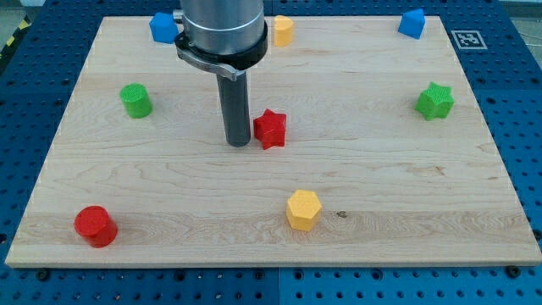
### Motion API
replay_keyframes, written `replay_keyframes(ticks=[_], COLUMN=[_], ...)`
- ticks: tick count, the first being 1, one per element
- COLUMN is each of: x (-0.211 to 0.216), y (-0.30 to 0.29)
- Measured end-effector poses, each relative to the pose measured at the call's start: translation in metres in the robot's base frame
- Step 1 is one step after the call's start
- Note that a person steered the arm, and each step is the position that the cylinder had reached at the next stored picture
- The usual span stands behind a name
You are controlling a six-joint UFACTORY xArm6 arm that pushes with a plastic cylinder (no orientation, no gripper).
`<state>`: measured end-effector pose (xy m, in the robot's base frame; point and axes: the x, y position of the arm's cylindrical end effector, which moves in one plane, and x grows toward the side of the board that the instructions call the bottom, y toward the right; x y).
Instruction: Place the red star in between the green star and yellow hexagon
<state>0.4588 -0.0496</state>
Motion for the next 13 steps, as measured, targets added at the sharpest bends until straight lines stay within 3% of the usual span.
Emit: replay_keyframes(ticks=[4,6,13], x=[-0.029,-0.029,-0.010], y=[0.016,0.048,0.071])
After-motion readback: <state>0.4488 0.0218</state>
